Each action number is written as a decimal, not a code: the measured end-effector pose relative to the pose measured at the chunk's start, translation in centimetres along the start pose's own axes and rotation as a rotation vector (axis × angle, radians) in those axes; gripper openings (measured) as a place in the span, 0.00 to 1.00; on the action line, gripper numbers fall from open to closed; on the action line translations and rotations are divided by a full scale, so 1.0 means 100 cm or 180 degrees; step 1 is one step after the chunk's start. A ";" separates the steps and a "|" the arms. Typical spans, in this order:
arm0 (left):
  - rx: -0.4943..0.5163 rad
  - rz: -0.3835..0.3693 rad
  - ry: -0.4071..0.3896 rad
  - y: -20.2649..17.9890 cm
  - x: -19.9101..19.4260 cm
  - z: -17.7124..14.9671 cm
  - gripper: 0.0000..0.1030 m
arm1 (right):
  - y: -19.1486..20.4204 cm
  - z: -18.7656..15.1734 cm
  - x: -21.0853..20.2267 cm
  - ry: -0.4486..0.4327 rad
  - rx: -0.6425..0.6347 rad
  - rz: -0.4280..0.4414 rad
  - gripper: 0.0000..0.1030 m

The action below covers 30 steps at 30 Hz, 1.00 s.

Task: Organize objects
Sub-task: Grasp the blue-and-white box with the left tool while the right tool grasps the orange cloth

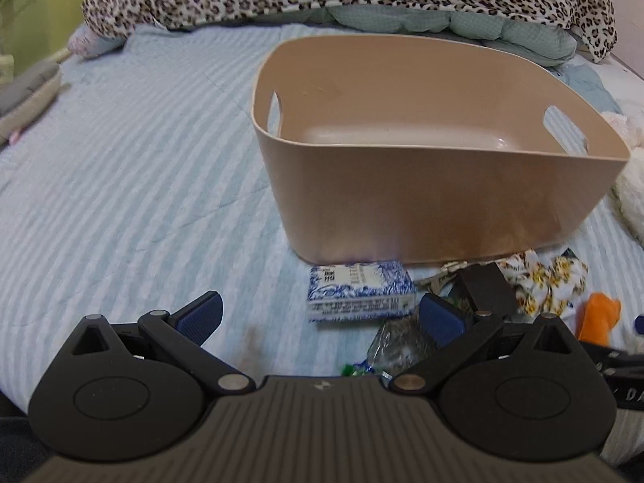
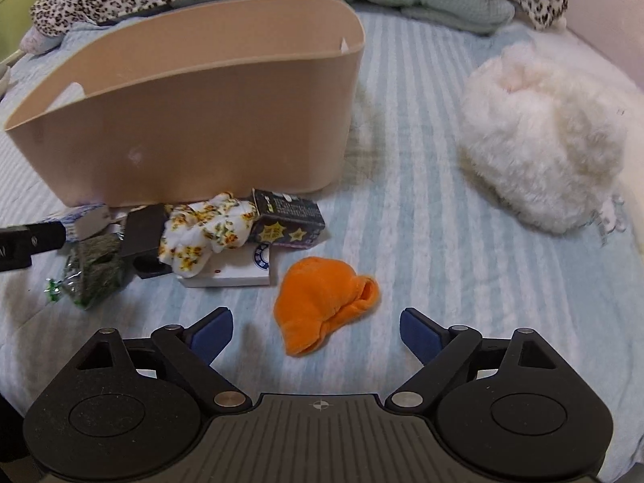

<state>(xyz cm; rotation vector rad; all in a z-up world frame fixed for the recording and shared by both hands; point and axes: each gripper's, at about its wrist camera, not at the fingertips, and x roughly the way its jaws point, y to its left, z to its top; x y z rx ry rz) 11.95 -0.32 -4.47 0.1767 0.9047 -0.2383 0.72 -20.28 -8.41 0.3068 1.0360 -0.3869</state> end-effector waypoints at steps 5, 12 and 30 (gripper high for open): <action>0.0071 -0.0040 0.0092 0.000 0.020 0.006 0.97 | 0.003 0.004 0.012 0.0063 -0.0015 -0.0063 0.83; -0.0046 -0.0205 0.0275 0.005 0.040 0.007 0.75 | 0.006 0.004 0.021 0.0094 -0.0047 -0.0044 0.73; -0.0038 -0.0315 0.0217 0.030 -0.014 -0.006 0.63 | 0.004 -0.001 -0.001 -0.0090 0.0186 0.0190 0.11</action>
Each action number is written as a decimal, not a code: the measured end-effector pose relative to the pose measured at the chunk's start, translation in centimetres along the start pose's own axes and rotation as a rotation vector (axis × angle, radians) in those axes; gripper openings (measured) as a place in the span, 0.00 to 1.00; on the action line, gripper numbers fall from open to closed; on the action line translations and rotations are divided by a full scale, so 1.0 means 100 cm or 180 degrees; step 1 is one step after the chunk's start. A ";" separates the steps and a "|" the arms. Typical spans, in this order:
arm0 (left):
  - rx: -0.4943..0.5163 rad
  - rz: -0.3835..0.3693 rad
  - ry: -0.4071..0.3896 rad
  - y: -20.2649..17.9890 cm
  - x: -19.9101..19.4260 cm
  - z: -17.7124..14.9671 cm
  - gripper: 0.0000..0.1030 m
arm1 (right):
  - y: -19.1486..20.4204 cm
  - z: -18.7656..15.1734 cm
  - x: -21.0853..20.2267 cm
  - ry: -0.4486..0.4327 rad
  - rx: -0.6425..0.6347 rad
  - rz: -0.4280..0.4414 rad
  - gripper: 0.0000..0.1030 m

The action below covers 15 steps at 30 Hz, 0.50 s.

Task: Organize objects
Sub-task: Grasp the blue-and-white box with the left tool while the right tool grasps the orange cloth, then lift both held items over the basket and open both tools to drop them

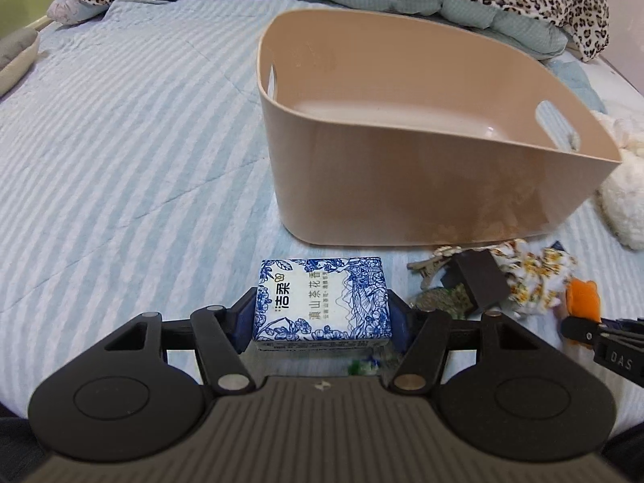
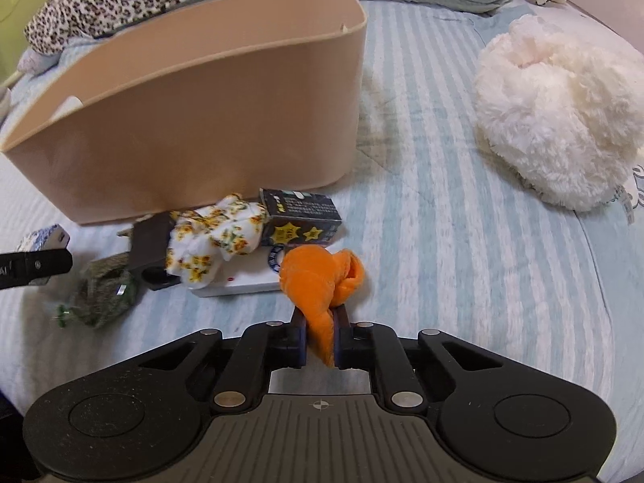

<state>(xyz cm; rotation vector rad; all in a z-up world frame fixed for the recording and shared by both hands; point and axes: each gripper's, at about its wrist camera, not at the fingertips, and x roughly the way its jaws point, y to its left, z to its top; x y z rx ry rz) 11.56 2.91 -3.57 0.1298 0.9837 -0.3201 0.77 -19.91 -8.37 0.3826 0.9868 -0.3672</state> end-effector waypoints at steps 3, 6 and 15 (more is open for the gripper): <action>-0.0015 -0.0135 -0.0029 -0.002 -0.018 -0.001 0.63 | -0.002 -0.003 -0.017 -0.0117 0.0056 0.0086 0.11; 0.0035 -0.0202 -0.0075 -0.008 -0.036 -0.006 0.63 | -0.005 -0.003 -0.038 -0.0300 0.0078 0.0138 0.11; 0.0212 -0.0311 -0.0353 -0.027 -0.078 0.012 0.63 | -0.005 0.025 -0.084 -0.0752 -0.0012 0.0168 0.11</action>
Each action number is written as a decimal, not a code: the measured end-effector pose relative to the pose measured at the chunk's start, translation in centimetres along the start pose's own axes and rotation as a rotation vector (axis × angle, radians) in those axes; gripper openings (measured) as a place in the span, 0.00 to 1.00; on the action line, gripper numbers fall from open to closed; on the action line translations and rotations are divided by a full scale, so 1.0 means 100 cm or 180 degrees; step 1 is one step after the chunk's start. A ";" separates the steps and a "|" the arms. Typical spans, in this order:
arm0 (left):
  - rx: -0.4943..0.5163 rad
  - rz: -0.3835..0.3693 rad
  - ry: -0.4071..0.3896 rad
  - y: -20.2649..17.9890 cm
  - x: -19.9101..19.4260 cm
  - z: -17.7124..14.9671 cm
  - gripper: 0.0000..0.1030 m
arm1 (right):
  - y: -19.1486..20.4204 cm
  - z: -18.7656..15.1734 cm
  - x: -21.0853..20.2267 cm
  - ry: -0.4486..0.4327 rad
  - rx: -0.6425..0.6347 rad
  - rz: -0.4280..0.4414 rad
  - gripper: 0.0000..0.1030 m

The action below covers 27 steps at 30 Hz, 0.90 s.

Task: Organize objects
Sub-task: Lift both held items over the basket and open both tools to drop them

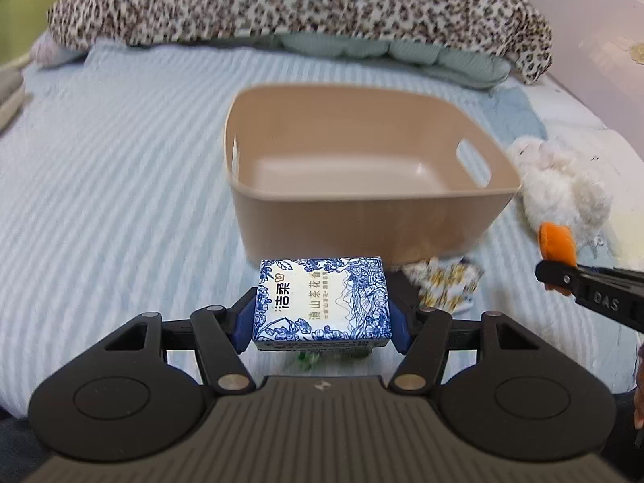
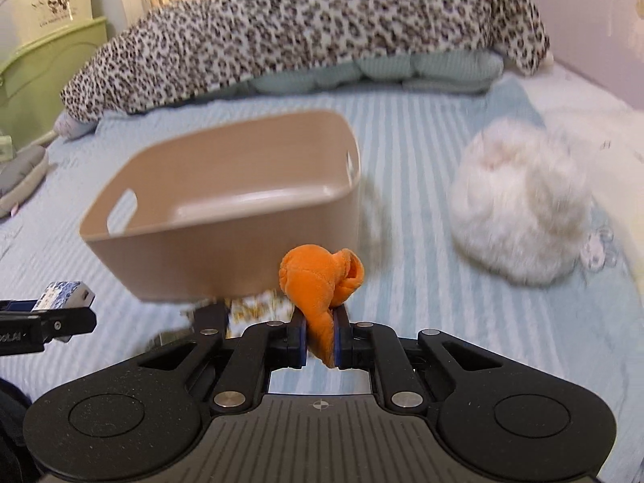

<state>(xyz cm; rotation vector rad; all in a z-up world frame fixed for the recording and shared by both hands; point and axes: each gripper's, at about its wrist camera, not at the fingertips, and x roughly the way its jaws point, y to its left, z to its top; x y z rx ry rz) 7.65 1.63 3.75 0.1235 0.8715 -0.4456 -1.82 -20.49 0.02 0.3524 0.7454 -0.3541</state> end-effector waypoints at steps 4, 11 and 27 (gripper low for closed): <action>0.0113 0.0016 -0.0214 -0.009 -0.015 0.018 0.63 | 0.006 0.023 -0.005 -0.0152 -0.0098 0.0048 0.11; 0.0255 0.0133 -0.0487 -0.015 -0.017 0.056 0.63 | 0.021 0.059 -0.006 -0.0378 -0.0193 0.0128 0.11; 0.0327 0.0517 -0.0418 -0.031 0.073 0.102 0.63 | 0.033 0.099 0.067 -0.0198 -0.0215 0.0052 0.11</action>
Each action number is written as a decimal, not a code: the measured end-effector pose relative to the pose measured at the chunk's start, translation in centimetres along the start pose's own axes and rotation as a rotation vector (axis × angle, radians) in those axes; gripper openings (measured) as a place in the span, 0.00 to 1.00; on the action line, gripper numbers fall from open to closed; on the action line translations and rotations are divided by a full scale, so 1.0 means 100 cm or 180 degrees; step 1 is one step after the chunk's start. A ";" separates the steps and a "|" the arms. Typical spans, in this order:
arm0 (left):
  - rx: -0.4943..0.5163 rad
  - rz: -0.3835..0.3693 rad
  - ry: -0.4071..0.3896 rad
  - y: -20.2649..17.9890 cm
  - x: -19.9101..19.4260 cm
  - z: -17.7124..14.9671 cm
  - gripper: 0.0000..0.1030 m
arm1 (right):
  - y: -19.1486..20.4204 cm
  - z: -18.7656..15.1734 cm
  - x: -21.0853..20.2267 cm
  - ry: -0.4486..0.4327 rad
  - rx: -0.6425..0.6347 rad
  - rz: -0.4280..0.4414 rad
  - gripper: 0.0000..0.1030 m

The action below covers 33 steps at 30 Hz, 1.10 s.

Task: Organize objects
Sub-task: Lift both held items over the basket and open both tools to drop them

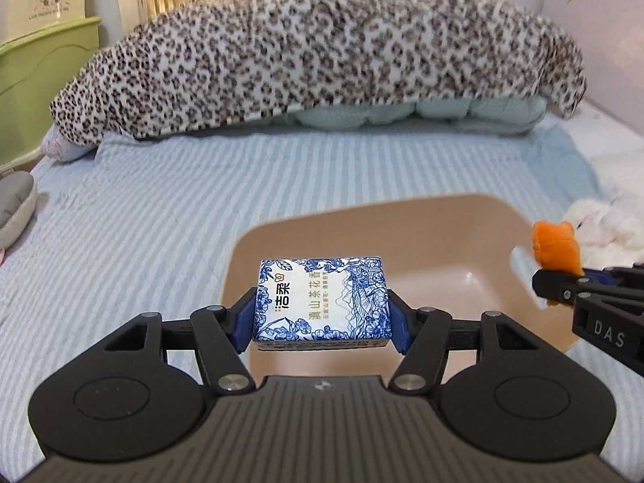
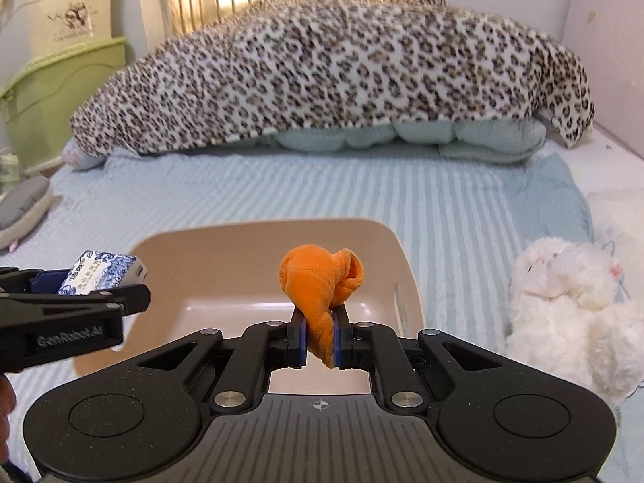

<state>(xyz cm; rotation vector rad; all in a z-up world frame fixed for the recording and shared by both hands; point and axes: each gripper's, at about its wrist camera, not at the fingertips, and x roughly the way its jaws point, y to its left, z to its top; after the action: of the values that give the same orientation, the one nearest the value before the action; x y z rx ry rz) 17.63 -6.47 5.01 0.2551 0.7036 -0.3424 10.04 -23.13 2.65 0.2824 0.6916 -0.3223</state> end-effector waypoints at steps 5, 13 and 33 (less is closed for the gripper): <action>0.0073 0.0055 0.0231 -0.006 0.034 -0.013 0.63 | 0.006 -0.012 0.029 0.0198 -0.0190 -0.0128 0.11; 0.0161 0.0062 0.0435 -0.006 0.049 -0.028 0.63 | 0.015 -0.031 0.046 0.0417 -0.0343 -0.0150 0.34; 0.0064 0.0118 -0.0020 0.002 -0.052 -0.029 0.90 | 0.011 -0.042 -0.053 0.0018 -0.0281 -0.0095 0.91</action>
<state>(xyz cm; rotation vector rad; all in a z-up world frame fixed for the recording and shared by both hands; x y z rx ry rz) 12.36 -4.13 6.38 0.2855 0.6887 -0.3149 4.23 -19.55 3.26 0.1891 0.7143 -0.3184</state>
